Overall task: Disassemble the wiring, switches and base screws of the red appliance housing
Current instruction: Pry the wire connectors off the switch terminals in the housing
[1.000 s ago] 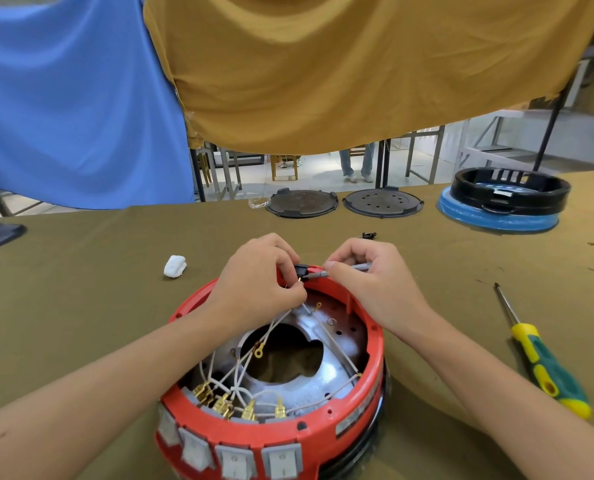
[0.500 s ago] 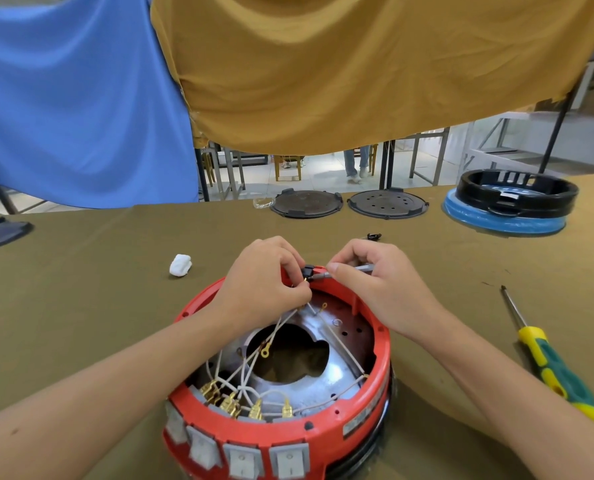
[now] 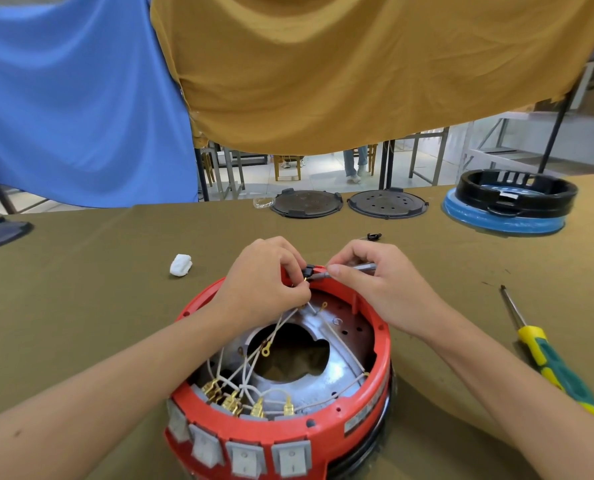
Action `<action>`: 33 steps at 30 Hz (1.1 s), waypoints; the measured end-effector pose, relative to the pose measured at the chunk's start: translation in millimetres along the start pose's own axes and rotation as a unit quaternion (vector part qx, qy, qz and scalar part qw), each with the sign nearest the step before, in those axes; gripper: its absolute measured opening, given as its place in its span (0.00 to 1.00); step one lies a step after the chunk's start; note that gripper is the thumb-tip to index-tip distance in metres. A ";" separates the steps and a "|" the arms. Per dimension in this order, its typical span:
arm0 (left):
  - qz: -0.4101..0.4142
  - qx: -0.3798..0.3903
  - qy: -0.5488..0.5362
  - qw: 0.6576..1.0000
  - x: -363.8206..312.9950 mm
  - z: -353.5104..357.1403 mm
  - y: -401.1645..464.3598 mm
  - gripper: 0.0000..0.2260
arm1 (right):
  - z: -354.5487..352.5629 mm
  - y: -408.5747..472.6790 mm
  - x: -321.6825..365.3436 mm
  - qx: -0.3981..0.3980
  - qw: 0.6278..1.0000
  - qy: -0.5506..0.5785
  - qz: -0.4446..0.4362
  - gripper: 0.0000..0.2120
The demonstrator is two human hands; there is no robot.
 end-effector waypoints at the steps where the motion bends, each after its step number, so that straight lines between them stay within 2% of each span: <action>1: 0.000 0.000 0.000 1.000 0.1 0.0 0.2 0.14 | -0.1 0.1 -0.5 0.002 1.000 0.003 0.001 0.05; 6: -0.003 0.000 0.001 1.000 0.8 0.2 0.9 0.12 | -1.6 2.1 -1.4 0.007 1.000 0.013 0.005 0.04; 12: -0.009 -0.004 -0.001 1.000 1.1 0.0 1.2 0.10 | -3.0 6.5 -6.1 0.033 0.998 -0.051 -0.003 0.02; 16: -0.022 0.001 -0.002 1.000 3.7 0.6 1.3 0.08 | -4.0 8.6 -8.5 0.051 0.994 -0.098 -0.006 0.05; 28: -0.025 0.006 -0.008 1.000 4.9 1.2 2.0 0.08 | -7.2 10.1 -9.6 0.084 0.996 0.005 0.020 0.07; 33: -0.023 0.004 -0.009 1.000 4.9 0.9 1.2 0.08 | -7.3 10.3 -10.8 0.085 0.996 -0.009 0.024 0.06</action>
Point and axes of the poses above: each hand's wrist, its own y-axis towards the middle knuckle, its own z-axis out of the palm, x = y × z, the point moved 5 cm from there along y, towards the middle knuckle, and after that the axes turned 6 degrees about -x, right-handed, at the moved point
